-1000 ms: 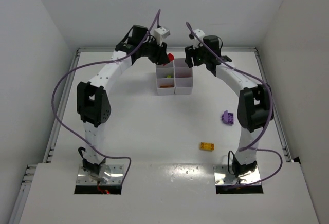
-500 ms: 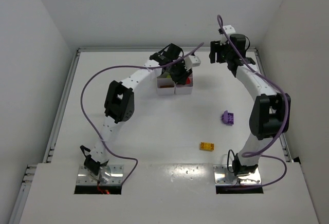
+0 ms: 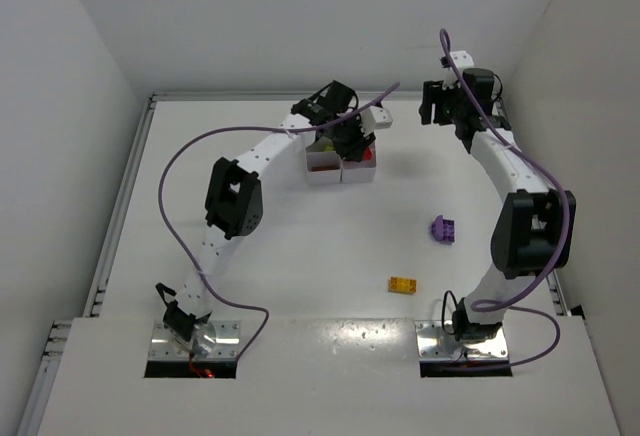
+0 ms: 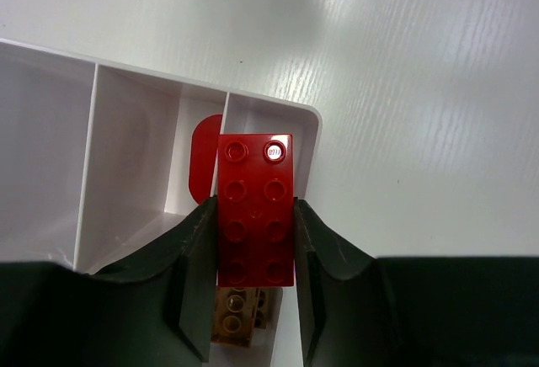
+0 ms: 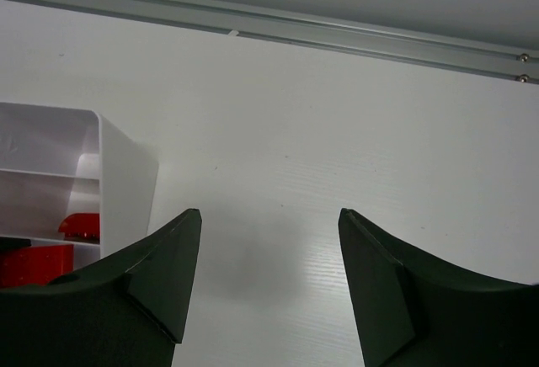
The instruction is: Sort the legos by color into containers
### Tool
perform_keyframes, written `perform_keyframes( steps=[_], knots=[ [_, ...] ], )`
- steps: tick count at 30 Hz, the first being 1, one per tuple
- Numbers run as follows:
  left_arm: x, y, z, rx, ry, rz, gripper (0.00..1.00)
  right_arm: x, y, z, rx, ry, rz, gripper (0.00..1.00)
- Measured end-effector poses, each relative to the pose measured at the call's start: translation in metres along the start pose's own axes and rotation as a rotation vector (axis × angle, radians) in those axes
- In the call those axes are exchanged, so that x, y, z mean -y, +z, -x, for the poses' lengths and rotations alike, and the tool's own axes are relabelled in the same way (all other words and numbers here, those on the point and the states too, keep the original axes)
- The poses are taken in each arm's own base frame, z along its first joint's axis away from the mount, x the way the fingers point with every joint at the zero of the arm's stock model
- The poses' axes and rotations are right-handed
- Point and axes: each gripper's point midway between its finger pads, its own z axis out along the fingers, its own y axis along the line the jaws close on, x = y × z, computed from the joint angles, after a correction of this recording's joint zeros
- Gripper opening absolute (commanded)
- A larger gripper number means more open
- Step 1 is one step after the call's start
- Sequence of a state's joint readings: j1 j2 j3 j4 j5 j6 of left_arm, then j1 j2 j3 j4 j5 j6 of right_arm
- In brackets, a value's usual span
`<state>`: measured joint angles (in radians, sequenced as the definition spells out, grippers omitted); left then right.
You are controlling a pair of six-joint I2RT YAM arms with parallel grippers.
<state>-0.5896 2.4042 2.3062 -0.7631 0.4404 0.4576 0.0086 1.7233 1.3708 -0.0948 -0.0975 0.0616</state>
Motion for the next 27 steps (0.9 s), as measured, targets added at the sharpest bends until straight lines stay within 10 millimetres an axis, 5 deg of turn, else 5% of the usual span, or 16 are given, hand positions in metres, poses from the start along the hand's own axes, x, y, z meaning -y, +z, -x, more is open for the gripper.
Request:
perform_keyframes(
  steps=[17, 23, 27],
  knots=[
    [-0.039, -0.010, 0.017, 0.056, 0.051, 0.137, 0.18, -0.003, 0.001, -0.011, -0.024, 0.007, 0.016, 0.67],
    [-0.051, -0.011, 0.018, 0.047, 0.079, 0.192, 0.44, -0.003, 0.001, -0.011, -0.024, 0.007, 0.016, 0.68],
    [-0.056, -0.013, 0.018, 0.043, 0.095, 0.218, 0.52, -0.003, 0.001, -0.012, -0.025, 0.007, 0.016, 0.68]
  ],
)
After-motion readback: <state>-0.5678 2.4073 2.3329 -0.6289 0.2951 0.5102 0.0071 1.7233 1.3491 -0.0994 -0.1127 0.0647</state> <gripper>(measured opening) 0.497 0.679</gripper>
